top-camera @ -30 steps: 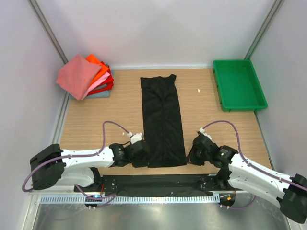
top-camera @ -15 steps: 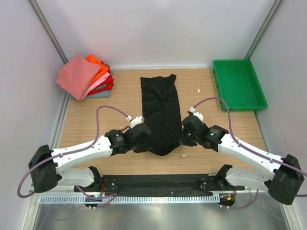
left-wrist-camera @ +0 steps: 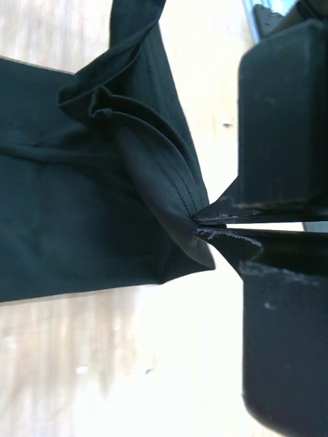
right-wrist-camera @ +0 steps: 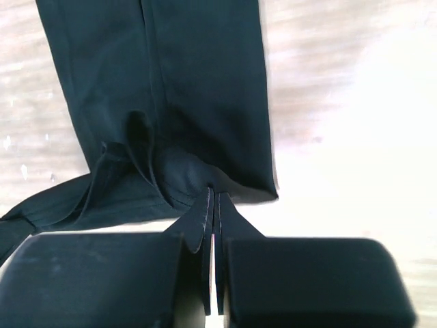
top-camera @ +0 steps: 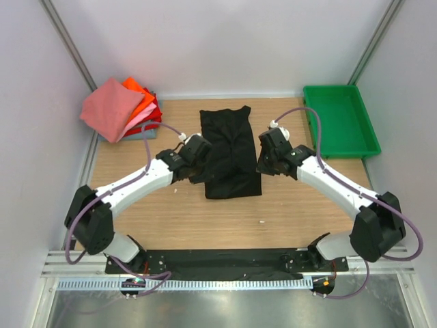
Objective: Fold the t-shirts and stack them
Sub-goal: Fold the tshirt
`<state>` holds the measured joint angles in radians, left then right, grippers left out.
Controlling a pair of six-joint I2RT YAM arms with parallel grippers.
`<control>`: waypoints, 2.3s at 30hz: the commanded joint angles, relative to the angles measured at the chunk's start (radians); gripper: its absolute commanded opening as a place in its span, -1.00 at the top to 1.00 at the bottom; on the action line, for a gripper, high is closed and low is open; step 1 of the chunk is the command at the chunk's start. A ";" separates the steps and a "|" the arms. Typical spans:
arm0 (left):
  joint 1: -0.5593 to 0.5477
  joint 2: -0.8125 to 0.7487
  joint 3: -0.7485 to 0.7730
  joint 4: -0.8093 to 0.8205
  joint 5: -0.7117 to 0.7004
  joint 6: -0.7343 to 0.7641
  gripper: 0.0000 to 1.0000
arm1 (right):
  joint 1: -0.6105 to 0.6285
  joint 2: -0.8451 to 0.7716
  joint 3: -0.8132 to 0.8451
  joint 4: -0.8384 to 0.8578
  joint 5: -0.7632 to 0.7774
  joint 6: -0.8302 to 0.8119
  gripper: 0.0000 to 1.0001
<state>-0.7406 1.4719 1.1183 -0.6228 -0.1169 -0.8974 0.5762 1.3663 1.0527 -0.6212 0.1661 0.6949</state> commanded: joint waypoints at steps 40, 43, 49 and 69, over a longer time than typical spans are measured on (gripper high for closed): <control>0.331 0.784 0.986 -0.308 0.142 0.318 -0.03 | -0.283 0.792 0.890 -0.104 -0.212 -0.253 -0.45; 0.345 0.754 1.074 -0.368 0.081 0.339 -0.32 | -0.289 0.731 0.908 -0.138 -0.171 -0.258 -0.51; 0.333 0.487 0.775 -0.253 0.086 0.327 -0.36 | -0.285 0.447 0.503 0.033 -0.246 -0.239 -0.52; 0.144 0.140 0.028 0.075 0.172 0.186 -0.12 | -0.131 0.746 0.639 0.091 -0.425 -0.256 0.32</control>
<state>-0.6014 1.7138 1.1606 -0.5987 0.0532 -0.6991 0.4568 2.0743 1.5620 -0.5053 -0.2882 0.4686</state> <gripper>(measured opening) 0.564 0.341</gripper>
